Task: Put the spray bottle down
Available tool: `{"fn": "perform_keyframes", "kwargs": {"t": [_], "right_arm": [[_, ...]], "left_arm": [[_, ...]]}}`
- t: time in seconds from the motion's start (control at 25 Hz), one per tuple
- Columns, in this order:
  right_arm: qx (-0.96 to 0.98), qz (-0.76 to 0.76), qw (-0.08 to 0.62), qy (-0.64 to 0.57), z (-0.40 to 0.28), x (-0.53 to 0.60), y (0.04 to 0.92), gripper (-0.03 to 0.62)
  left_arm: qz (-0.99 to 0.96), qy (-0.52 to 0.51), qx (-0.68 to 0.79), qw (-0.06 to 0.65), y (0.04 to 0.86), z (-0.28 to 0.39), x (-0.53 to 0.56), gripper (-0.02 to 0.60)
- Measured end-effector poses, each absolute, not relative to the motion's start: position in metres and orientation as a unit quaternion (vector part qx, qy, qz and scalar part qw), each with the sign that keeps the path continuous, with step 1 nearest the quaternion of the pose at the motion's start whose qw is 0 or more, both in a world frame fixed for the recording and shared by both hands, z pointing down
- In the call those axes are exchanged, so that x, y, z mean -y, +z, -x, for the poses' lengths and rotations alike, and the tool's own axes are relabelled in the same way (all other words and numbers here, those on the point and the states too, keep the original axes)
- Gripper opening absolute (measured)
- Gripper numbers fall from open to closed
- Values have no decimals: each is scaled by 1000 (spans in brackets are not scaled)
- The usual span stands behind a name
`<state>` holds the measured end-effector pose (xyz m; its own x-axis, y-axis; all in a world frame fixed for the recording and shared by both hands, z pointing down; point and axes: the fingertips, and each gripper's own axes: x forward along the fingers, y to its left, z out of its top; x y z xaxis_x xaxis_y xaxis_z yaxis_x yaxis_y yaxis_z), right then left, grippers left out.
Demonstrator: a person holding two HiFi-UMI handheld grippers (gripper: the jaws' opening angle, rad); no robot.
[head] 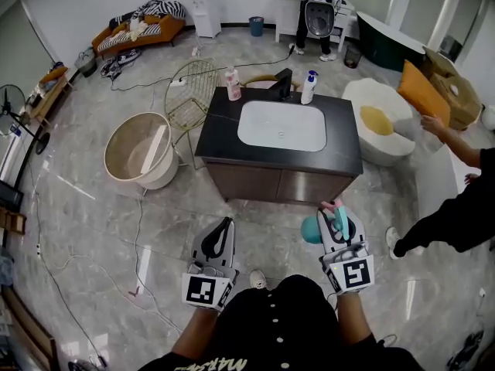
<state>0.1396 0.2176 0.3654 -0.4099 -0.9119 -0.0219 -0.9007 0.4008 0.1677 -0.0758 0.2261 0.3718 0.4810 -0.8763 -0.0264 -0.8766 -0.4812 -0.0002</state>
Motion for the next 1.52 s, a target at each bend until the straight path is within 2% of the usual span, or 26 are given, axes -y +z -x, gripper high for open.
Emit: {"fn": "perform_keyframes", "kwargs": {"t": [0.76, 1.52], "right_arm": [[838, -539, 55, -69, -108, -120, 374, 109], [883, -463, 33, -73, -93, 95, 373, 109]], "left_arm": [[858, 6, -513, -17, 387, 112, -136, 23], [809, -8, -588, -11, 383, 122, 48, 23]]}}
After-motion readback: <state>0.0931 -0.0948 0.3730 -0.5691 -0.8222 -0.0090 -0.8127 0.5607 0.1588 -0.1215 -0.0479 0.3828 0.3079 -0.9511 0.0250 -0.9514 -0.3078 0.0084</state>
